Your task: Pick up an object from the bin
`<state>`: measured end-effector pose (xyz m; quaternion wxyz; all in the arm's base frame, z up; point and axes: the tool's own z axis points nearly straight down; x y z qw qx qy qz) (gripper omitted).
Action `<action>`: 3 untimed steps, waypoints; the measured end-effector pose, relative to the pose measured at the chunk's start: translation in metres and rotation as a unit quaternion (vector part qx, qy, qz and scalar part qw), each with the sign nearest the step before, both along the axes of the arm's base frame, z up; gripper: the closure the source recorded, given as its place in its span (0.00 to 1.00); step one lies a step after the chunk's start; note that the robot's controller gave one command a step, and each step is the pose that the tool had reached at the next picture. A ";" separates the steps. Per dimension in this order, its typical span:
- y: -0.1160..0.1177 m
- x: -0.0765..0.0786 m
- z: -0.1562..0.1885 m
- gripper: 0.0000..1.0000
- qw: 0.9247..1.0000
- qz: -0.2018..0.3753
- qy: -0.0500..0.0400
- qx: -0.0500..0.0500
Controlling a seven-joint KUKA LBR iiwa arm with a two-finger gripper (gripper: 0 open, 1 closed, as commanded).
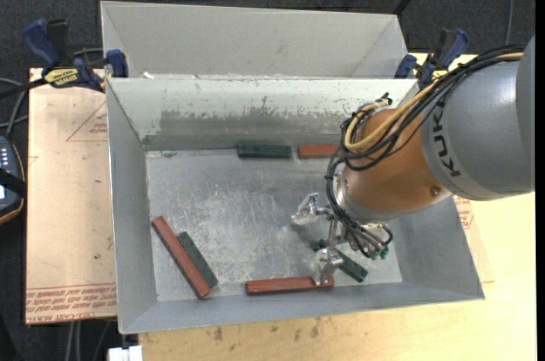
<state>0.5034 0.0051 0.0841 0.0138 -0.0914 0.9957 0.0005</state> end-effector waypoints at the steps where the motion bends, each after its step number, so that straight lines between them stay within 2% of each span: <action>1: -0.058 0.010 -0.007 1.00 0.998 0.070 0.002 -0.001; 3: -0.058 0.009 -0.007 1.00 0.998 0.070 0.002 -0.001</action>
Offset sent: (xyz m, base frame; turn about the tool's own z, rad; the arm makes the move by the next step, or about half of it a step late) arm 0.0000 0.0000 0.0000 0.0000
